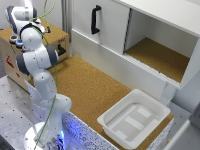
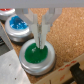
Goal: Turn on the green light lamp
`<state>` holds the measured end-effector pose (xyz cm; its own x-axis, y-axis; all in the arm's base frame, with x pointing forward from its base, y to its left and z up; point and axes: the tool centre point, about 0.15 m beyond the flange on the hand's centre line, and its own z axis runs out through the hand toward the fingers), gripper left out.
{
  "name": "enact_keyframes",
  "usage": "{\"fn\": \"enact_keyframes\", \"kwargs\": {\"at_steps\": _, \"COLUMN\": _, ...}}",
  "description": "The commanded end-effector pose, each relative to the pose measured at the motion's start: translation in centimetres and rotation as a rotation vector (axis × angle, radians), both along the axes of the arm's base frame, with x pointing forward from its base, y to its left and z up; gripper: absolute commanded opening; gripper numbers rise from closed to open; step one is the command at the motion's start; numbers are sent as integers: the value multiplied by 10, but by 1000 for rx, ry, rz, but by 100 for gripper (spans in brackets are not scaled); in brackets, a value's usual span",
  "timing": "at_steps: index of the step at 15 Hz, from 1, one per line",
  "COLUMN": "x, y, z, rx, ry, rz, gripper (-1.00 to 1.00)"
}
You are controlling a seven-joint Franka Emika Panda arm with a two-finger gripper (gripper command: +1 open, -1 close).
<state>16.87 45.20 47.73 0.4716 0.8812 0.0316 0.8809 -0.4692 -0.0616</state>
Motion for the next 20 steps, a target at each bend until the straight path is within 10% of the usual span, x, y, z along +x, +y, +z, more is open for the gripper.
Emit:
{"fn": "enact_keyframes", "kwargs": {"at_steps": 1, "x": -34, "y": 4, "z": 26, "rx": -18, "ry": -92, "rz": 18, "gripper": -100}}
{"fn": "enact_keyframes", "kwargs": {"at_steps": 20, "x": -9, "y": -6, "z": -36, "rx": -3, "ry": -6, "rz": -30, "gripper": -100}}
